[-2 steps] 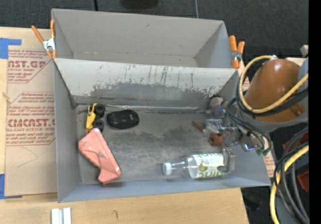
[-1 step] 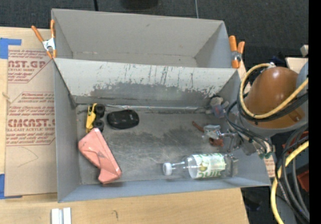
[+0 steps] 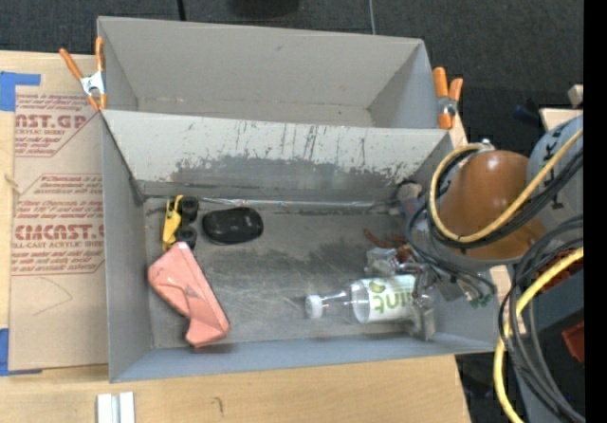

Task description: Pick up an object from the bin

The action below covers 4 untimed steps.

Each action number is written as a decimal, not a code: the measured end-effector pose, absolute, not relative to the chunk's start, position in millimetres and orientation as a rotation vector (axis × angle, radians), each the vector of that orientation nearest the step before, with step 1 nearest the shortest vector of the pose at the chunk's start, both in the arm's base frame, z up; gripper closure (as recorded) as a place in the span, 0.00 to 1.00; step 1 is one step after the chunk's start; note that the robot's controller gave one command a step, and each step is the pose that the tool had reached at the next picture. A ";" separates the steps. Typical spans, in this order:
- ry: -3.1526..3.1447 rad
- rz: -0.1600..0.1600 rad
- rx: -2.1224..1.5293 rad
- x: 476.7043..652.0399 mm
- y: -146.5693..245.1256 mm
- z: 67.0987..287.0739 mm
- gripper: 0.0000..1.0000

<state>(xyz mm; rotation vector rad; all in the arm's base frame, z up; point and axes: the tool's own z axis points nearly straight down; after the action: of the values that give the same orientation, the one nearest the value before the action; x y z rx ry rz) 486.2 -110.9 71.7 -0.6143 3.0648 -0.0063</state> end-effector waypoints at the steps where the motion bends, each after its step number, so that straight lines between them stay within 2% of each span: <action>1: 3.065 -0.001 -0.669 483.8 -107.2 70.0 1.00; 3: 3.067 0.000 -0.670 483.4 -107.0 72.2 1.00; 4: 3.075 0.005 -0.672 481.6 -106.4 81.5 1.00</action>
Offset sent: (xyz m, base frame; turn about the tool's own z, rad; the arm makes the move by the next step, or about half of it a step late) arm 0.0000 0.0000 0.0000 0.0000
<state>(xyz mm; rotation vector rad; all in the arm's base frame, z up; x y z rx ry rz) 481.6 -106.4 81.5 -0.6722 3.0747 0.0052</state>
